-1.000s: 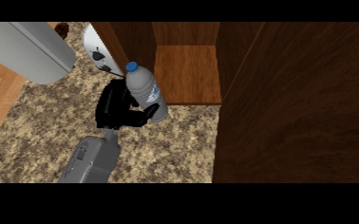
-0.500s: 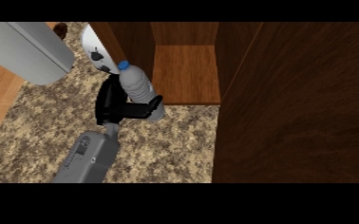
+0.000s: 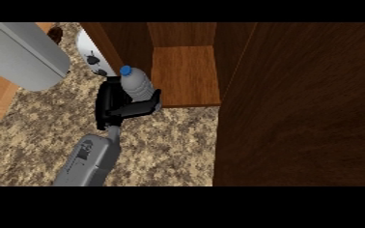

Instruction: Pick up the bottled water, place it into the cabinet and close the cabinet

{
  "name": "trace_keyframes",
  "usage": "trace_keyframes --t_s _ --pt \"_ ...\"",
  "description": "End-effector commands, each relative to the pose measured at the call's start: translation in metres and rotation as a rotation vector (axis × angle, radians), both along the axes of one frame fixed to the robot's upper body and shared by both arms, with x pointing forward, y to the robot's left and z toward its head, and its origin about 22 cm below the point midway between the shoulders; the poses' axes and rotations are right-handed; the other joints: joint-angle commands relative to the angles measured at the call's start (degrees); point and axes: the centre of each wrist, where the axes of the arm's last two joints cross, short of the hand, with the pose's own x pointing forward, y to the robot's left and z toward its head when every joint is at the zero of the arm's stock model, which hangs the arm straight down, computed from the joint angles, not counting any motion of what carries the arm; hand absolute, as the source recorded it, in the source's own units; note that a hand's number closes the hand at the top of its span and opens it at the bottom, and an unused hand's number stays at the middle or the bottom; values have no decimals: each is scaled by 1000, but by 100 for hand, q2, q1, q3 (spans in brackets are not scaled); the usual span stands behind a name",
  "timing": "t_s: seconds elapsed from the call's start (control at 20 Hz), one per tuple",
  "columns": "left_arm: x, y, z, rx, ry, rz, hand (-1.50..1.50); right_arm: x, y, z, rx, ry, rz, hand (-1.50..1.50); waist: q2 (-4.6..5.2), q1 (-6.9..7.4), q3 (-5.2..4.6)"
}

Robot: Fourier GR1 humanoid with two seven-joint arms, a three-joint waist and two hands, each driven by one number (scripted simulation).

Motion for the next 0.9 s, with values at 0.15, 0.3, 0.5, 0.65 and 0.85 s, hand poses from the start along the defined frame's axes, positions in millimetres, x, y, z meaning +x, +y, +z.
trace_keyframes --t_s 0.15,0.3,0.5,0.65,0.85 --pt "48 -57 53 116 -100 -80 150 6 6 -1 1 -5 35 -150 142 -364 13" --pt "49 -52 56 169 -97 -60 150 7 3 0 0 -2 38 -150 137 -385 17" --pt "49 -40 46 213 -94 -17 150 4 4 -3 4 4 77 -150 167 -458 10" --pt "53 -30 48 253 -84 38 150 4 0 -4 3 6 60 -150 177 -536 14" --pt "53 -21 39 357 -83 77 150 10 6 -6 6 -5 75 -150 198 -533 17"
